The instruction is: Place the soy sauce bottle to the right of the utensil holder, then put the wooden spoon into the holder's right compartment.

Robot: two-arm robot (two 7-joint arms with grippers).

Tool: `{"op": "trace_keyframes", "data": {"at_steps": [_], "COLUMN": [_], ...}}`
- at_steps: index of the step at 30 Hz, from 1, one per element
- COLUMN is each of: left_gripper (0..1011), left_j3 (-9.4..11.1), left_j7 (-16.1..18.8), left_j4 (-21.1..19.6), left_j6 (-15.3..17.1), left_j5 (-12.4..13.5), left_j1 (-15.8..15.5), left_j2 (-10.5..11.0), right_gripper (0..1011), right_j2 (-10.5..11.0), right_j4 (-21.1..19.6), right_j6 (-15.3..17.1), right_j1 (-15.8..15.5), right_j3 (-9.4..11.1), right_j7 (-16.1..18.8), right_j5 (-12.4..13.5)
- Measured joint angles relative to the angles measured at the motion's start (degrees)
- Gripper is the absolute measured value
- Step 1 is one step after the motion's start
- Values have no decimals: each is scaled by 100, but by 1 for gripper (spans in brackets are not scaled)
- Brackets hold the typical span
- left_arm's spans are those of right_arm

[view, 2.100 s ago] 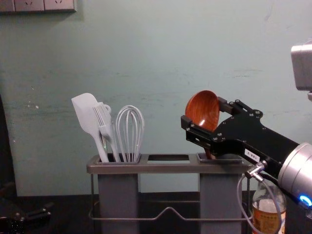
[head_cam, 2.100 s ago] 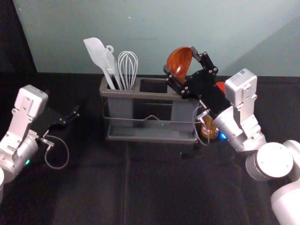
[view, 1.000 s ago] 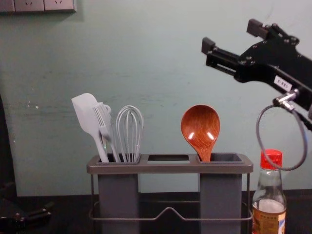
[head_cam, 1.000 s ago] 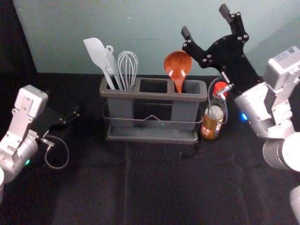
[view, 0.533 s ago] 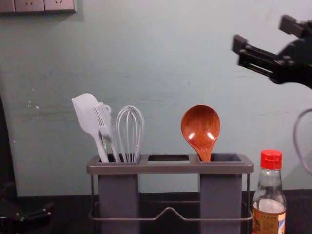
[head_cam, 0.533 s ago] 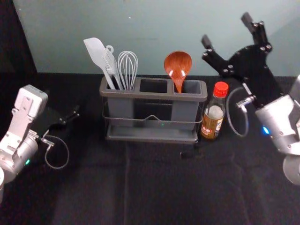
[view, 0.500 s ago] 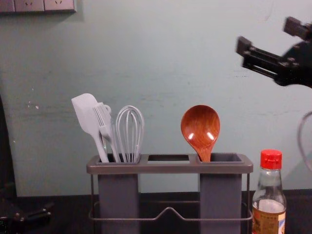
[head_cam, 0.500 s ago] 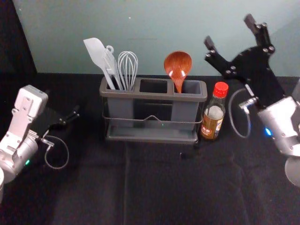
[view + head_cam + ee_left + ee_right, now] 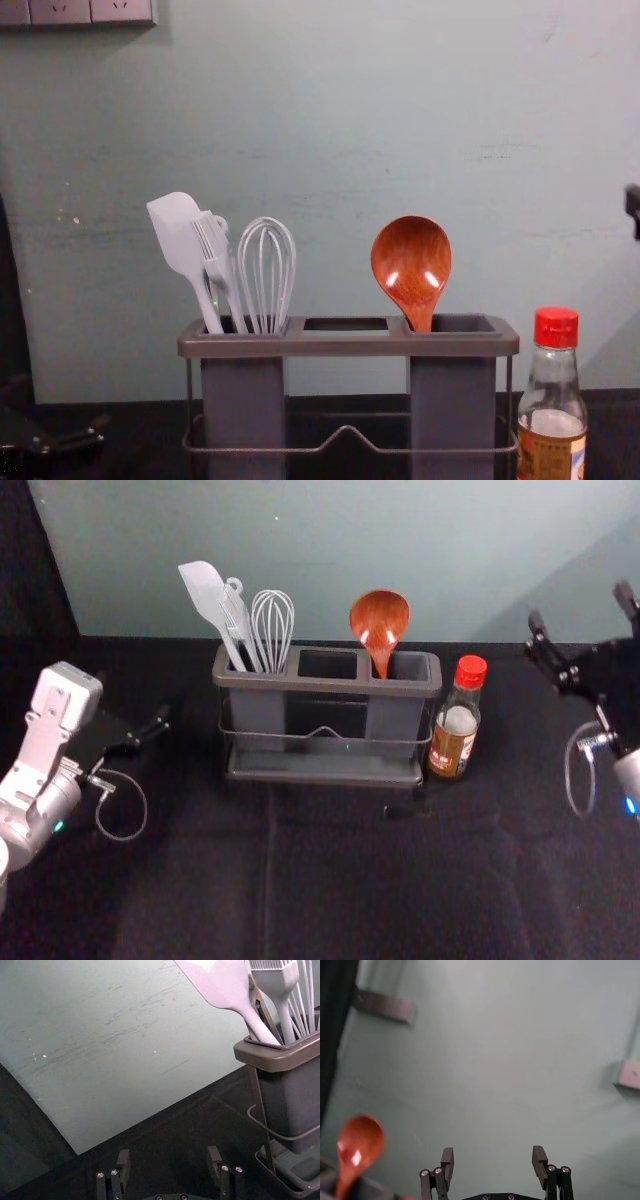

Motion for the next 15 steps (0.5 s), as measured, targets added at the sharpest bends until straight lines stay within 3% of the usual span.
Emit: {"op": "trace_keyframes", "data": {"at_steps": [5,15], "left_gripper": [1005,1005], "left_j3": [0,0], "left_j7": [0,0], "left_j4": [0,0], "left_j6": [0,0], "left_j5": [0,0], "left_j1": [0,0], "left_j2": [0,0], "right_gripper": [1002,1000], "right_j2": [-94,-180], "right_j4": [105,478], "right_j6": [368,754], "right_j1": [-165,-288], "right_j3": [126,246], "right_j7": [-234,-345], "right_j5": [-290,-479]}}
